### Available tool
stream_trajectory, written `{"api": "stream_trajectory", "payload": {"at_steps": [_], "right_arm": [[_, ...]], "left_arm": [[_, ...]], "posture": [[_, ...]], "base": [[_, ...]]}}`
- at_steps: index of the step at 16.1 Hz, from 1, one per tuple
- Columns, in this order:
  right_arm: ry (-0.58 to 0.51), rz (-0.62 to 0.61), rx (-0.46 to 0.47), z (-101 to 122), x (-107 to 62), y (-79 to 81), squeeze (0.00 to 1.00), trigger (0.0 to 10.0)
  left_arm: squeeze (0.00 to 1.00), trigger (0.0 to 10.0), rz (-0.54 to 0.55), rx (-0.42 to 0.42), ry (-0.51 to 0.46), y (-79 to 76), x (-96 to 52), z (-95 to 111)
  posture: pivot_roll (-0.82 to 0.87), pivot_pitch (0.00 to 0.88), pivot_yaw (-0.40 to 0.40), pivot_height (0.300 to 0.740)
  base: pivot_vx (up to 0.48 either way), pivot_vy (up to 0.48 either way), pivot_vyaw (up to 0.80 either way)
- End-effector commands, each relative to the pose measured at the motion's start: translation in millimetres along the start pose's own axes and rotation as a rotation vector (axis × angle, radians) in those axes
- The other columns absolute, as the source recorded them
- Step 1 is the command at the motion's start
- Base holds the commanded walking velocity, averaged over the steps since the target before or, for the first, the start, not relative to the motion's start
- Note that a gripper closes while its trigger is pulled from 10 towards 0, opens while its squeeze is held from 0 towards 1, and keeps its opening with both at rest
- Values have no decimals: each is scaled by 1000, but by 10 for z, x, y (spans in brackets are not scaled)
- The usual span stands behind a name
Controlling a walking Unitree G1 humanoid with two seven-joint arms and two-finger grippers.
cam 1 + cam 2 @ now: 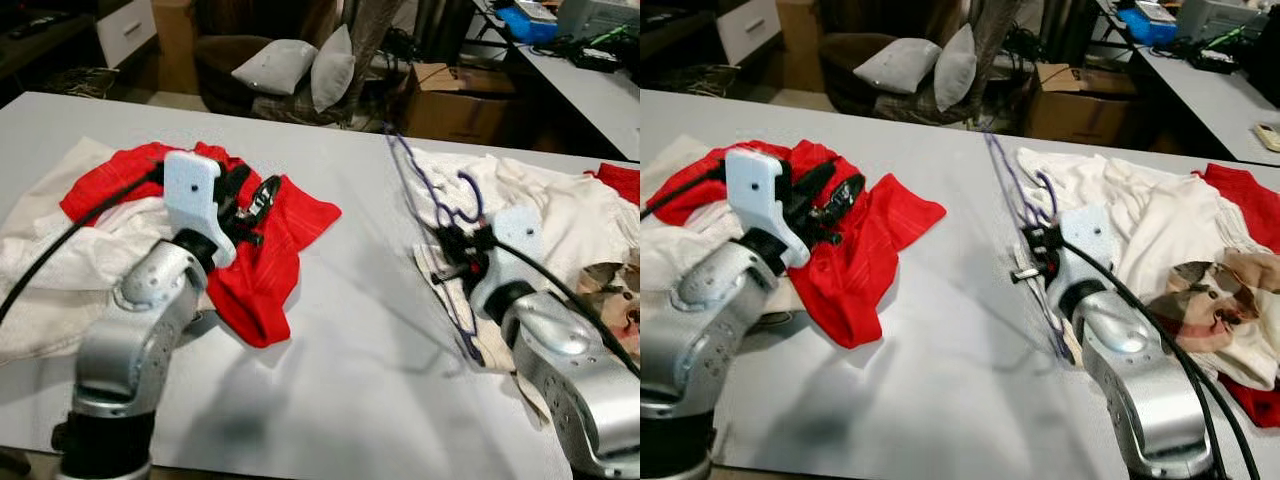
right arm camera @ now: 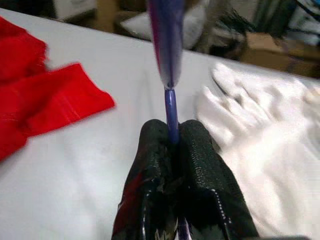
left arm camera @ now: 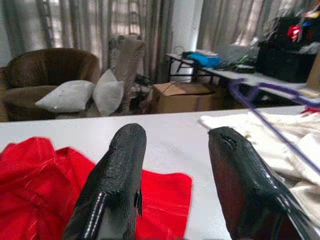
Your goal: Hang hanger
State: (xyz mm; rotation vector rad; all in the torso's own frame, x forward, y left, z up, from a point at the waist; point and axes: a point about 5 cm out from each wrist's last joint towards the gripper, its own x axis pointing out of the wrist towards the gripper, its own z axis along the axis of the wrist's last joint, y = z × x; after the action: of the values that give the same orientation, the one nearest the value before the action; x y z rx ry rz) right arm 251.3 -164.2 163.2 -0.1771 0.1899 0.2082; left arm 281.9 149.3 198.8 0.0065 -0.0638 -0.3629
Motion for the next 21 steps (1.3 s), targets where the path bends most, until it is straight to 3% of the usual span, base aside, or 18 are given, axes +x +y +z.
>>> {"api": "stream_trajectory", "payload": {"at_steps": [1, 4, 9, 13, 16, 21], "right_arm": [[12, -54, 20, -41, -25, -51, 0, 10000], [20, -87, 48, -99, -28, -35, 0, 10000], [12, -162, 45, -131, -9, -42, 0, 10000], [-1, -141, 29, -125, -28, -26, 0, 10000], [-39, -136, 101, -112, -52, 21, 0, 10000], [-45, -148, 151, -159, -168, 53, 0, 10000]], "left_arm": [[0, 10000, 44, 21, 72, 29, -65, -191], [0, 10000, 41, 10, 131, -67, -146, -334], [0, 10000, 64, -4, 115, -78, -147, -338], [0, 10000, 46, -11, 94, -149, -122, -334], [0, 10000, 52, 38, 63, -133, -87, -298], [0, 10000, -7, 22, 66, -171, -76, -321]], "posture": [[21, 0, -58, 740], [35, 20, -57, 740], [17, 18, -62, 740], [17, 33, -57, 740], [24, 29, -51, 740], [19, 17, -9, 740]], "base": [[0, 0, 0], [-81, 0, 0], [-267, 0, 0], [-64, 0, 0], [0, 0, 0], [0, -49, -263]]}}
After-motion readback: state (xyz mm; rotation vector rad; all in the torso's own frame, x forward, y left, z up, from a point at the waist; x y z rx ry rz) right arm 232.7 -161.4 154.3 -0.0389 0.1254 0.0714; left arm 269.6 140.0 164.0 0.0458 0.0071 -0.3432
